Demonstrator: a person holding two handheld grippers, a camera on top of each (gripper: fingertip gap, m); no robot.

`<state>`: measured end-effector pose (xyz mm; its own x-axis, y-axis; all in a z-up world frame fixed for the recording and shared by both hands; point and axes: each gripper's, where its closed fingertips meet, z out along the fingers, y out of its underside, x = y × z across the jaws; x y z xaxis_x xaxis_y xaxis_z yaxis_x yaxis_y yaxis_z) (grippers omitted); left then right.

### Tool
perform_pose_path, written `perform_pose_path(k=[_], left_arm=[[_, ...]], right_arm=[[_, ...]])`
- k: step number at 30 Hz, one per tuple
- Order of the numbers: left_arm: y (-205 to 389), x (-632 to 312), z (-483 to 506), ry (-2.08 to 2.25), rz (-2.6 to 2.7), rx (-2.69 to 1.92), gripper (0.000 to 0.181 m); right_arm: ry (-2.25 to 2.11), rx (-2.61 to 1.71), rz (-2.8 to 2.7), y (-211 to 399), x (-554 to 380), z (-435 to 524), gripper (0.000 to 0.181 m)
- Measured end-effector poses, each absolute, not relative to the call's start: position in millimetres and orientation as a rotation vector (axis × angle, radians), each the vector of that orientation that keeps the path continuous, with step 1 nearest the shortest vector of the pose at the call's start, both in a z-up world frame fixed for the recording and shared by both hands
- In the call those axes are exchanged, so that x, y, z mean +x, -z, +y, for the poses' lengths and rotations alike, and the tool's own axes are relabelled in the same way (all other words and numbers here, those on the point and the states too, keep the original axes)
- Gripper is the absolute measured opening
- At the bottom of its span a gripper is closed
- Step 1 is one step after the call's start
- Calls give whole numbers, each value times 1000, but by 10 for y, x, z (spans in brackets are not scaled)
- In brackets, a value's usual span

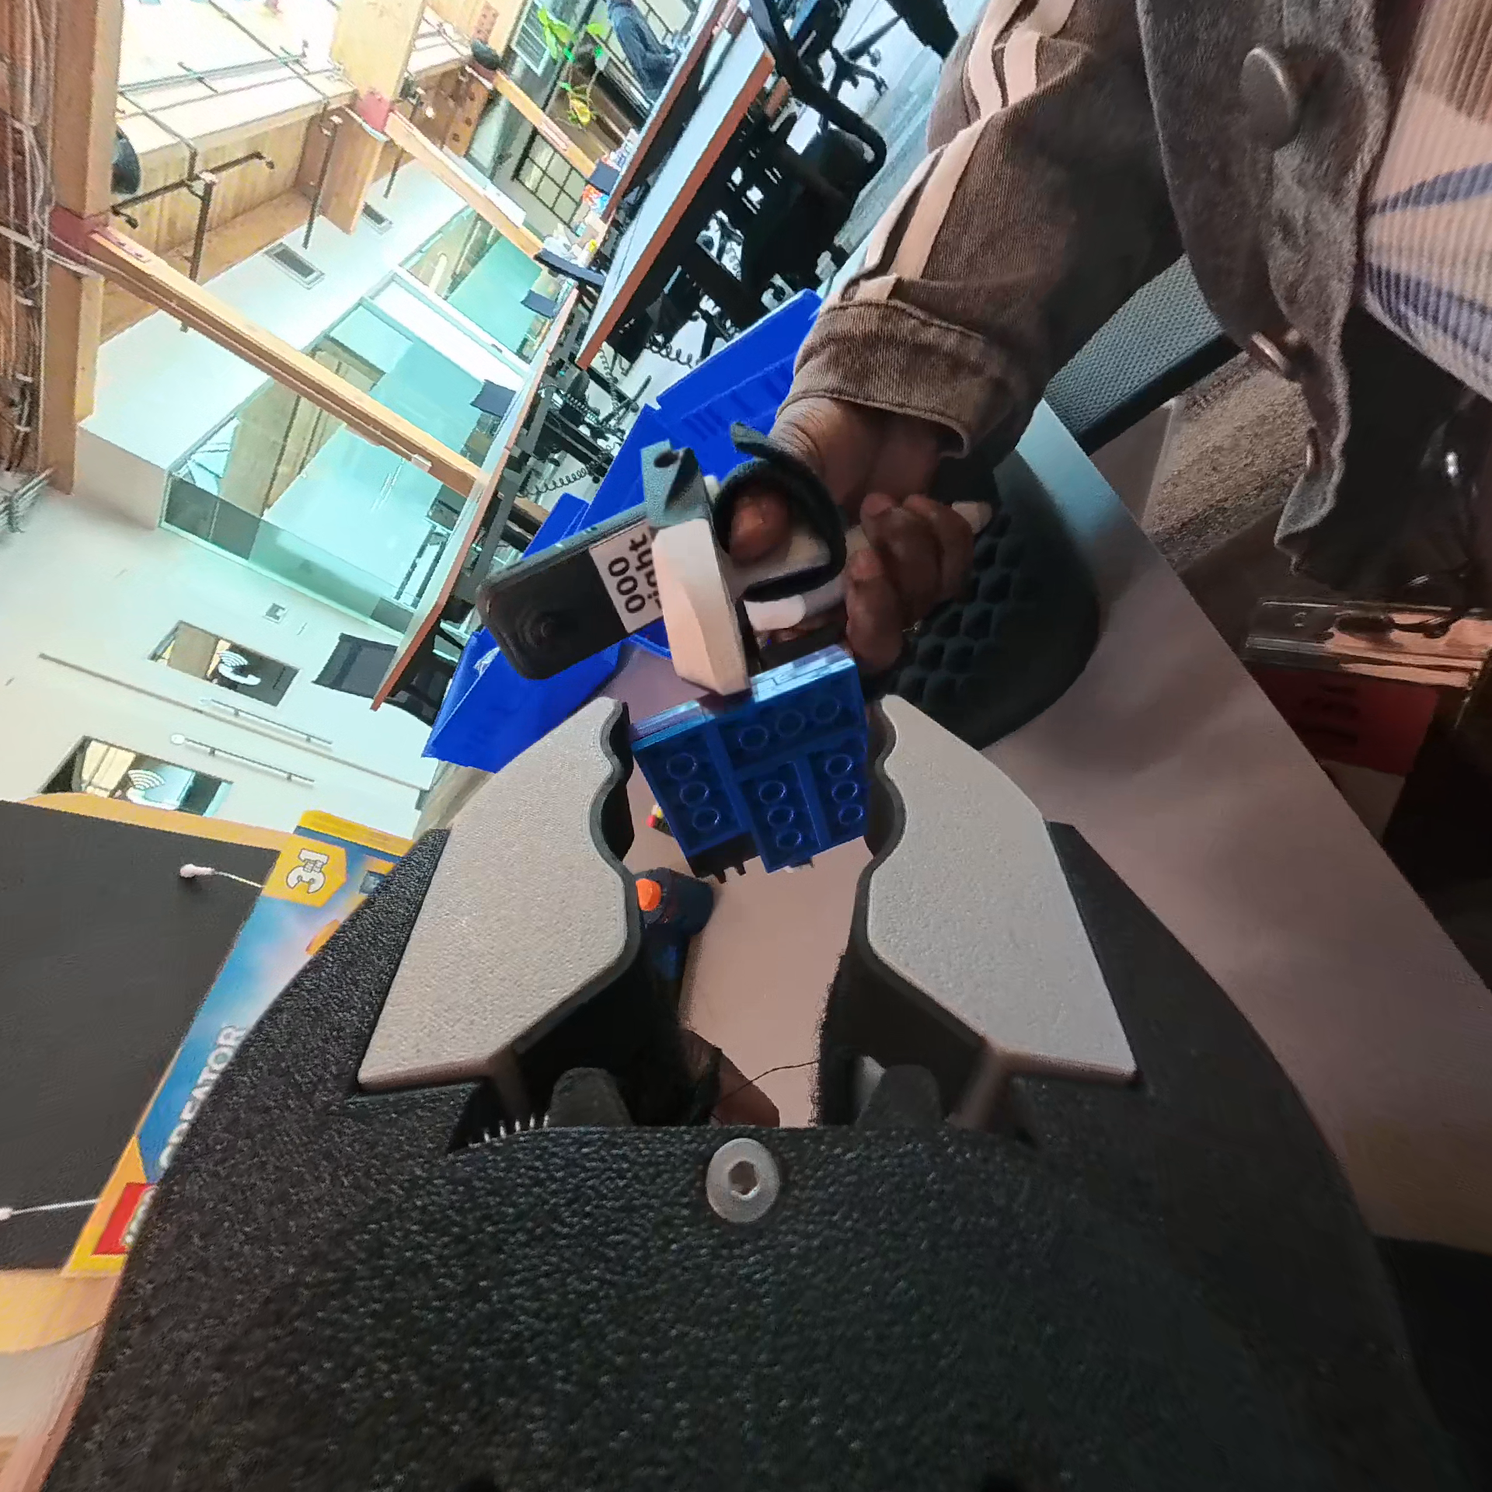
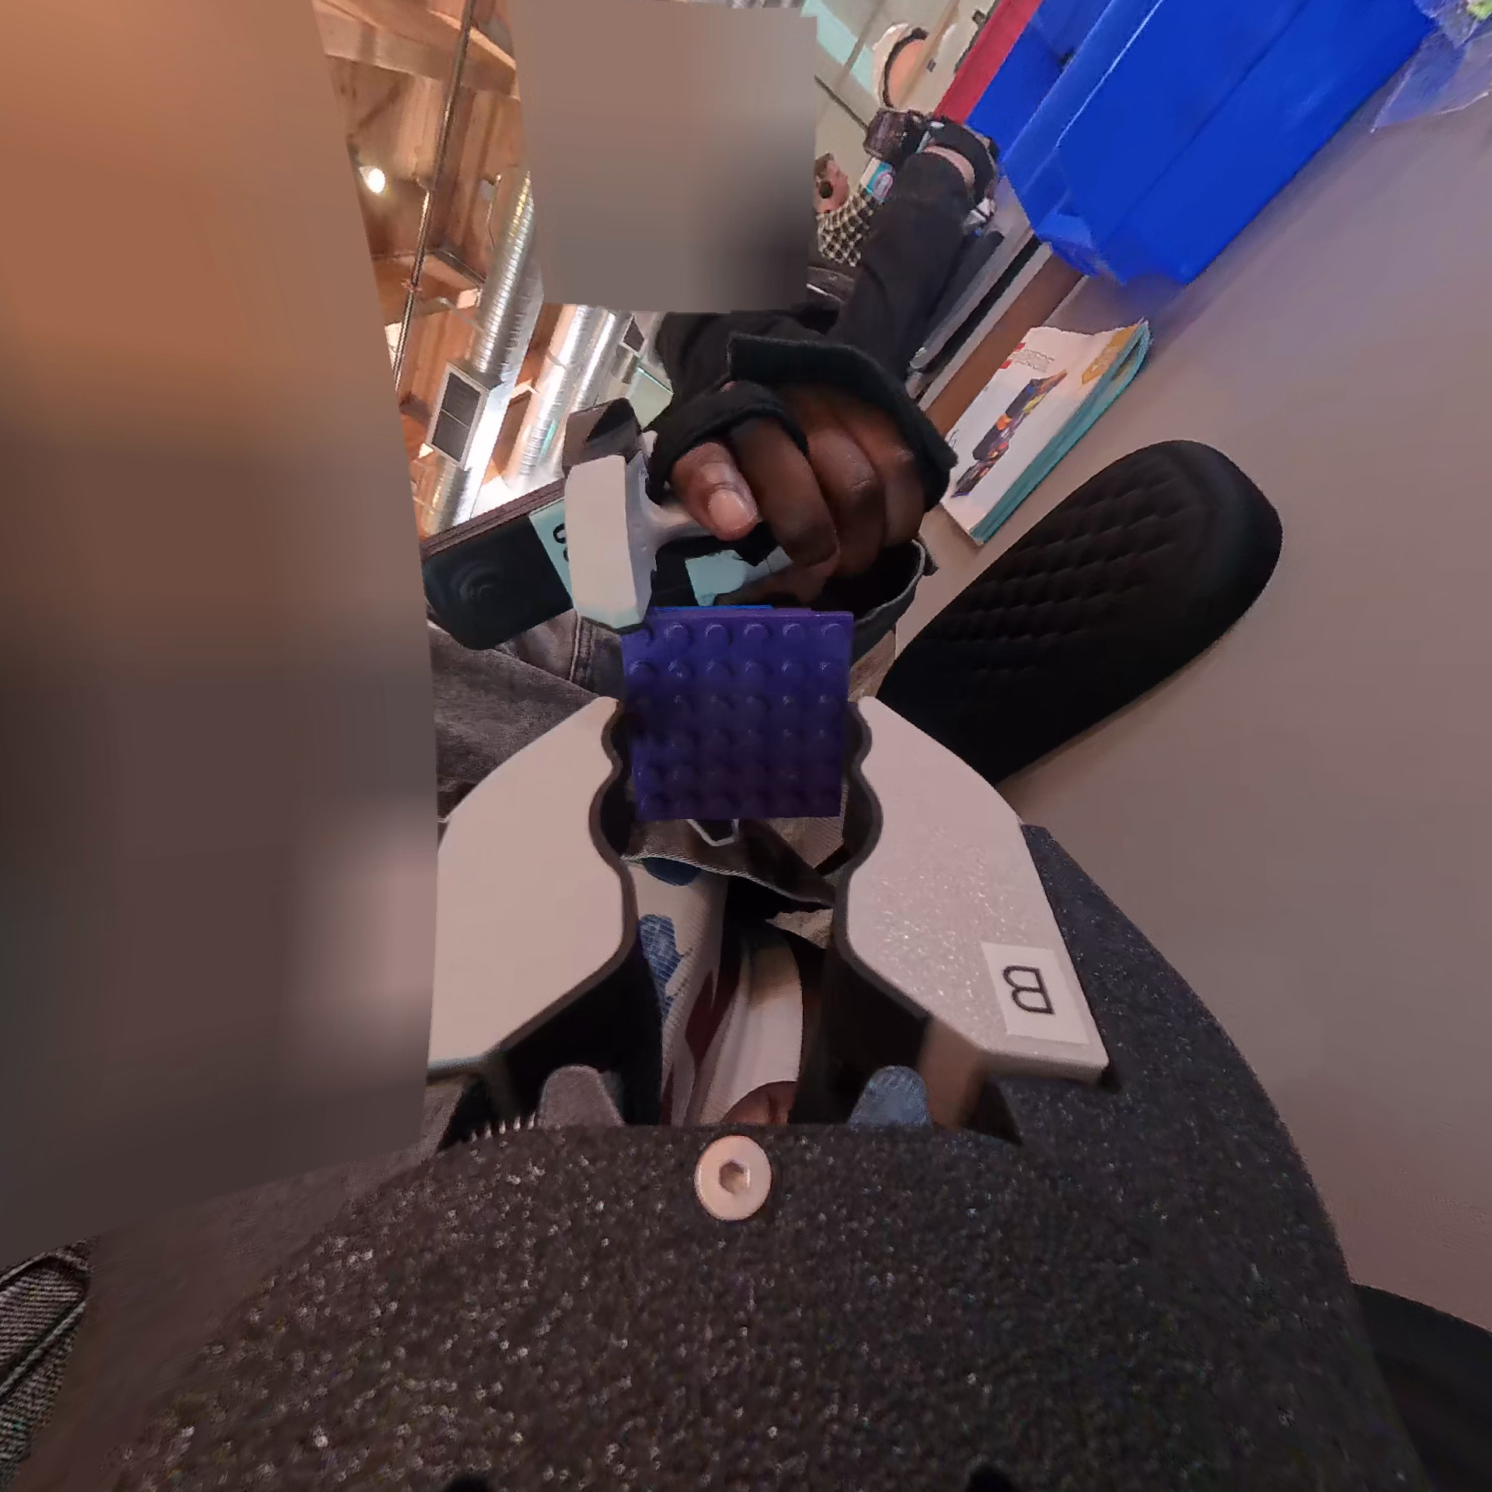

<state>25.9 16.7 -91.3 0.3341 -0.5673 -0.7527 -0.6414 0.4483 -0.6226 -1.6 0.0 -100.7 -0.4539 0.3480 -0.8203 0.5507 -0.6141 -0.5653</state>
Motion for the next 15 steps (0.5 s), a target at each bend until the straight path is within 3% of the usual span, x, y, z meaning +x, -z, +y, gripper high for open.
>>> perform_pose_path(k=[15], left_arm=[[936,253,168,-74,1350,-1203,55]], right_arm=[[2203,1548,1306,1018,0,8,50]])
